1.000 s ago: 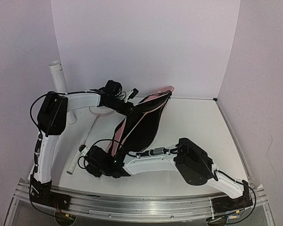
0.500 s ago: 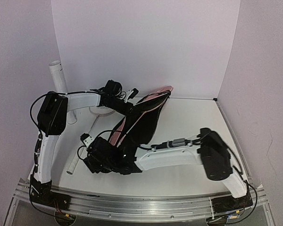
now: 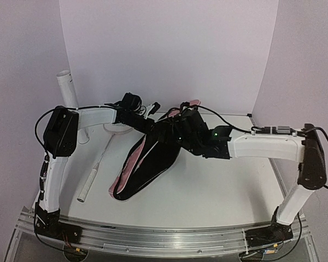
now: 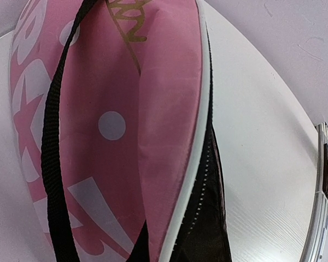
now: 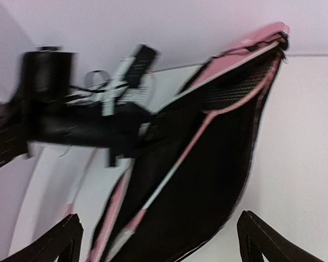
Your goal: Pack up the badminton gear
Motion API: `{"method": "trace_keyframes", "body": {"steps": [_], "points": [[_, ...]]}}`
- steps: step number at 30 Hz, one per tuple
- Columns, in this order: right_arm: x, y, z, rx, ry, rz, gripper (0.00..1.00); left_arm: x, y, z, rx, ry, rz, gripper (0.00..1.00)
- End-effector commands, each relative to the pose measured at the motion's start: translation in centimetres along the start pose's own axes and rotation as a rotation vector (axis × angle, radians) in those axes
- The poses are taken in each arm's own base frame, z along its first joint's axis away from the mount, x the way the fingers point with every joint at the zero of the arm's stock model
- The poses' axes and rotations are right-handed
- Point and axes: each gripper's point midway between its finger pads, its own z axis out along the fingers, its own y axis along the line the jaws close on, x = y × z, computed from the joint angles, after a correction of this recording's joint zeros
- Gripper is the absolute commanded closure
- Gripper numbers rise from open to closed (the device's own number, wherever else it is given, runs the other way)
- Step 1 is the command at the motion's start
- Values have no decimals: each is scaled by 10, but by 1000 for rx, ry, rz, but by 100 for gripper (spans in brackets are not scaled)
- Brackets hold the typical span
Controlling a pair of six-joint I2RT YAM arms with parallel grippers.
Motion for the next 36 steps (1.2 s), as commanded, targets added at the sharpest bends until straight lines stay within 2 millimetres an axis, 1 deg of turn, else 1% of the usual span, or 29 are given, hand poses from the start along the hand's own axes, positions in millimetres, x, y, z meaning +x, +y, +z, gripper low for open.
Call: {"method": "trace_keyframes", "body": {"steps": [1,3,6,10,11,12,14,16,17,19,21,24,25,26,27,28,29,31,33,34,36], "points": [[36,-42,53,50,194,40,6,-29,-12,-12,-4,-64,55,100],[37,-59,74,71,222,71,9,-27,-12,-11,2,-60,52,100],[38,-68,100,56,269,89,12,-24,-13,-10,11,-52,46,100],[54,-82,133,63,323,74,16,-22,-15,-10,26,-43,42,100],[57,-88,139,70,333,90,19,-22,-16,-9,30,-41,41,100],[60,-94,144,77,340,106,24,-21,-17,-9,33,-40,40,100],[65,-98,153,70,356,121,44,-21,-17,-9,39,-35,38,100],[65,-96,154,64,360,134,77,-22,-17,-10,36,-35,38,100],[61,-94,152,59,355,148,89,-22,-16,-10,30,-31,43,100],[53,-90,143,61,343,185,100,-23,-14,-12,6,-11,63,97],[39,-79,129,57,317,195,100,-29,-12,-18,-31,5,84,68],[21,-61,110,68,283,170,100,-39,-19,-39,-75,35,149,23],[16,-57,105,72,274,171,100,-40,-22,-48,-85,52,170,10],[12,-56,100,80,266,180,100,-42,-26,-58,-101,66,198,3],[8,-55,96,90,254,194,100,-46,-29,-70,-129,72,228,1],[3,-56,92,99,244,204,100,-45,-31,-83,-159,91,243,0],[0,-58,89,110,235,214,100,-40,-28,-95,-208,117,261,0],[-5,-61,84,130,227,222,100,-17,-9,-121,-338,197,273,0],[-10,-60,80,131,219,225,100,15,9,-142,-422,275,249,1],[-12,-58,78,127,217,224,100,35,19,-152,-458,320,223,2],[-14,-54,76,121,213,214,100,76,35,-168,-514,401,170,12]]}}
